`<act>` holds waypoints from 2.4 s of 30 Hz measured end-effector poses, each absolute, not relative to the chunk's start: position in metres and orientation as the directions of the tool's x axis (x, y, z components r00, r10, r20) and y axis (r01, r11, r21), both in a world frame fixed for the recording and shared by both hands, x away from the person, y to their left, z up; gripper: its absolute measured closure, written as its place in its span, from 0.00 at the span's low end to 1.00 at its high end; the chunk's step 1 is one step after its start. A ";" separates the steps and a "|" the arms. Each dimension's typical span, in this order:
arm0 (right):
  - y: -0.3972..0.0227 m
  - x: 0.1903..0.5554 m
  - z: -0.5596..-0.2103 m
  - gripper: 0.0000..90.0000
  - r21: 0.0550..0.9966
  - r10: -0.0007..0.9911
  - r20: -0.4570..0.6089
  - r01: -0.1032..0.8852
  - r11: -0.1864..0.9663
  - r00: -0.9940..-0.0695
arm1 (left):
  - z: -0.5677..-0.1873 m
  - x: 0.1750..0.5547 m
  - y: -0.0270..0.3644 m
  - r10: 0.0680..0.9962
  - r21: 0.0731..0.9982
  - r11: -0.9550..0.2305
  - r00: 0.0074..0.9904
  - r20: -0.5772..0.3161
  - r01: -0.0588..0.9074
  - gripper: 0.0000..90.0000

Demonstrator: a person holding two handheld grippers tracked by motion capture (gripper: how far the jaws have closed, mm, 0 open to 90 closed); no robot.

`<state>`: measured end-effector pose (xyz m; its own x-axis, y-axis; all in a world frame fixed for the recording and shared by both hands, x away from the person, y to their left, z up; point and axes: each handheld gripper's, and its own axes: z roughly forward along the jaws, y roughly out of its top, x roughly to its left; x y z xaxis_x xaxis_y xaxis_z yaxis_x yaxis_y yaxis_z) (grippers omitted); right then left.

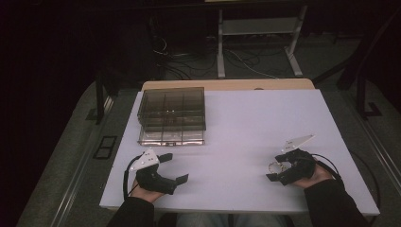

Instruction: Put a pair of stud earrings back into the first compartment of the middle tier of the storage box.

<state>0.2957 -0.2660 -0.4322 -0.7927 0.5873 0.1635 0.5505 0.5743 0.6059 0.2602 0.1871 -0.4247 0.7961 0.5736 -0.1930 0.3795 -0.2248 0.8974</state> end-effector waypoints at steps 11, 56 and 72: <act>-0.270 0.294 -0.434 0.38 0.604 0.614 0.185 0.582 0.545 -0.767 | -0.424 0.262 0.189 0.572 0.901 -0.228 0.799 -0.184 0.370 0.00; -0.263 0.292 -0.440 0.95 0.575 0.666 0.149 0.612 0.543 -0.731 | -0.425 0.262 0.187 0.576 0.908 -0.226 0.800 -0.169 0.354 0.00; -0.271 0.291 -0.424 0.95 0.647 0.633 0.240 0.607 0.460 -0.736 | -0.425 0.261 0.187 0.577 0.905 -0.226 0.798 -0.173 0.359 0.00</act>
